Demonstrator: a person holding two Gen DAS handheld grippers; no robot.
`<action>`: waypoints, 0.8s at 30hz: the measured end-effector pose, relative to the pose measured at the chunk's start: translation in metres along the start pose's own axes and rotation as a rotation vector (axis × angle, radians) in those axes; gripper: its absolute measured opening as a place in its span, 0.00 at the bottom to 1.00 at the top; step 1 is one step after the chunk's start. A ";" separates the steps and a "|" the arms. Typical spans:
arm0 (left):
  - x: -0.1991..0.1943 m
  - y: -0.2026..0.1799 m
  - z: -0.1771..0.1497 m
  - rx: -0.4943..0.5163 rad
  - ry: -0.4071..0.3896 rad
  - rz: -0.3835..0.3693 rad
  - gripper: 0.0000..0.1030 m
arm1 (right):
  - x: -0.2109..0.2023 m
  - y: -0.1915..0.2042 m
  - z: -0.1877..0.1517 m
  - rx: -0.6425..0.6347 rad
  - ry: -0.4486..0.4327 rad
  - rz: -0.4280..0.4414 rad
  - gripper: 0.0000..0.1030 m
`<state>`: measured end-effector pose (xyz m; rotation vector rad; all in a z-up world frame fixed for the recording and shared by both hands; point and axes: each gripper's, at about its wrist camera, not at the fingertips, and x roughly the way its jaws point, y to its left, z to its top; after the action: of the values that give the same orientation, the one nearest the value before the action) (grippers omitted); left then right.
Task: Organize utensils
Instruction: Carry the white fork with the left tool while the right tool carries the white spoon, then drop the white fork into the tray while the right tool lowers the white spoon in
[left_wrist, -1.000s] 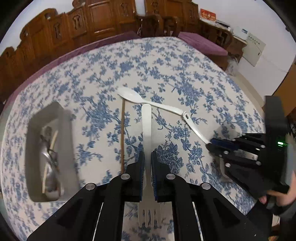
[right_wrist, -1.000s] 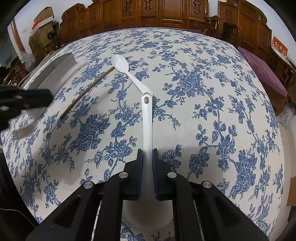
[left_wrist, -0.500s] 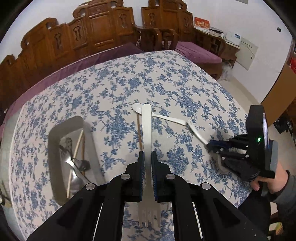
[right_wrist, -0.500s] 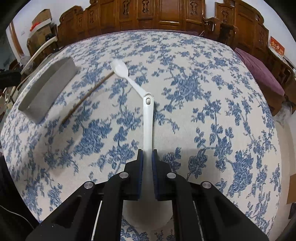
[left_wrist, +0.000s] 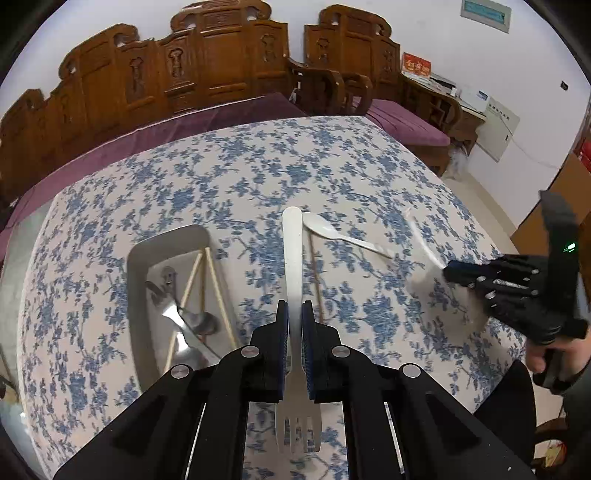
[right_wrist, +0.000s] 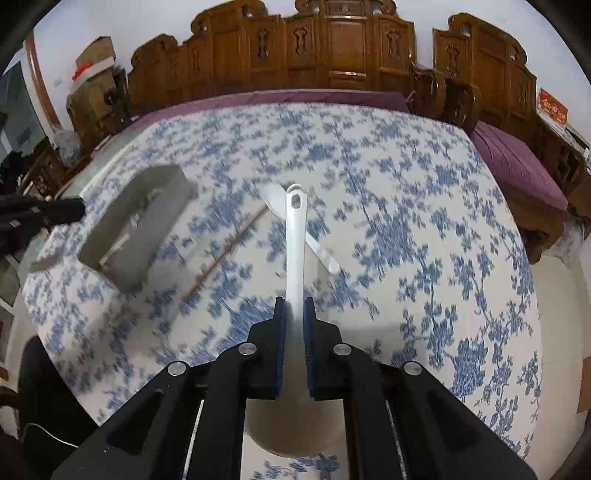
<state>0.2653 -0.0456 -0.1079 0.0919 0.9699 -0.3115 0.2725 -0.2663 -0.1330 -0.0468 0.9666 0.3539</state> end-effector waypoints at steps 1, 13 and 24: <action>0.000 0.006 0.000 -0.010 -0.001 -0.001 0.07 | -0.002 0.002 0.003 0.000 -0.005 0.003 0.10; 0.010 0.069 -0.004 -0.103 0.002 0.022 0.07 | 0.002 0.048 0.040 -0.035 -0.023 0.049 0.10; 0.041 0.117 -0.016 -0.192 0.031 0.040 0.07 | 0.015 0.100 0.062 -0.081 -0.032 0.108 0.11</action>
<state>0.3089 0.0600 -0.1578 -0.0585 1.0229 -0.1794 0.2985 -0.1564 -0.0974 -0.0624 0.9250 0.4921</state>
